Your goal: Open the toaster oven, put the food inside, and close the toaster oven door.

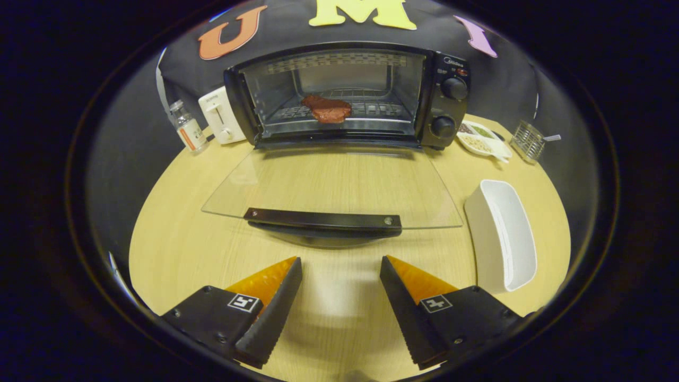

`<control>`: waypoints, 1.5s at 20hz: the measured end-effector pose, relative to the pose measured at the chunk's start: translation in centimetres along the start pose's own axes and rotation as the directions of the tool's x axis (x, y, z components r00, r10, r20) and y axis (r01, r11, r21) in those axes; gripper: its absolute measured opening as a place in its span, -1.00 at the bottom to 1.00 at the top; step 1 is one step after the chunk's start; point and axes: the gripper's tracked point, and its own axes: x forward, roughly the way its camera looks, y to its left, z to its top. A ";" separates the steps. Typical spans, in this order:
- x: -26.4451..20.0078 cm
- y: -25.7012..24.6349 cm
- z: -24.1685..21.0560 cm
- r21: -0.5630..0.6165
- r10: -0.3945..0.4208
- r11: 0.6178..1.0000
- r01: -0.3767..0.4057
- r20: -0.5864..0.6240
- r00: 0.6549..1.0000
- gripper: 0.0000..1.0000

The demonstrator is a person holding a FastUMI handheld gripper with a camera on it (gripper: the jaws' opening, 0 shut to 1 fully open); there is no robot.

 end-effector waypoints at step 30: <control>-6.3 0.8 19.4 0.005 0.008 1.000 -0.010 0.275 0.961 0.96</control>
